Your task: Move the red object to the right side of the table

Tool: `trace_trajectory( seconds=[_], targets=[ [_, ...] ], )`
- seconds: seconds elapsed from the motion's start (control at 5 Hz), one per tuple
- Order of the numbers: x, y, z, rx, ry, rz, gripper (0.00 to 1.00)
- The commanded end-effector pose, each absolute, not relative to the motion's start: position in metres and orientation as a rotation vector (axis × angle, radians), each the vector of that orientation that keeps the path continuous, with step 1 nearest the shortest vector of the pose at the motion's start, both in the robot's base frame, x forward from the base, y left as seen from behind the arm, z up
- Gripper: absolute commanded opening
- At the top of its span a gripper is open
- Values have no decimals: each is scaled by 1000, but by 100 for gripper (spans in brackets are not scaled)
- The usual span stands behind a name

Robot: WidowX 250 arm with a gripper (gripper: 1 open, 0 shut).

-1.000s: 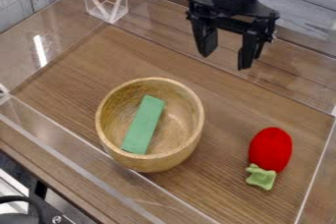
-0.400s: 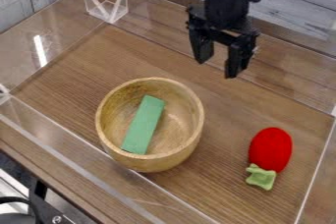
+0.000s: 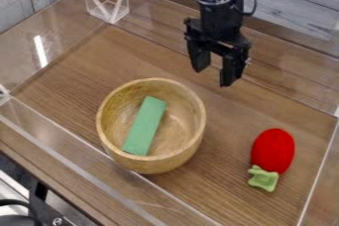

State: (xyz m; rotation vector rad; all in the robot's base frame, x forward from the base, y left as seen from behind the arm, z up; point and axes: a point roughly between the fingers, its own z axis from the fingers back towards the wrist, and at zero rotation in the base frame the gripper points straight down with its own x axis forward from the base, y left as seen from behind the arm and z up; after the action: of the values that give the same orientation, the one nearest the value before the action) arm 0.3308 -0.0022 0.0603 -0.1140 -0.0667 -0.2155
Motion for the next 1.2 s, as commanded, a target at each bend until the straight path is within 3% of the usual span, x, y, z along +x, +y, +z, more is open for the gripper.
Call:
trace_trajectory(
  seconds=[0.0,0.4,0.8,1.0],
  targets=[
    [351,6,72,-98,-133,-220,100],
    [371,9,73,-104,-138,-325,100],
    [355,11,63,-91,-154,-169,100],
    [350,9,64,-94,-153,-239,100]
  ],
)
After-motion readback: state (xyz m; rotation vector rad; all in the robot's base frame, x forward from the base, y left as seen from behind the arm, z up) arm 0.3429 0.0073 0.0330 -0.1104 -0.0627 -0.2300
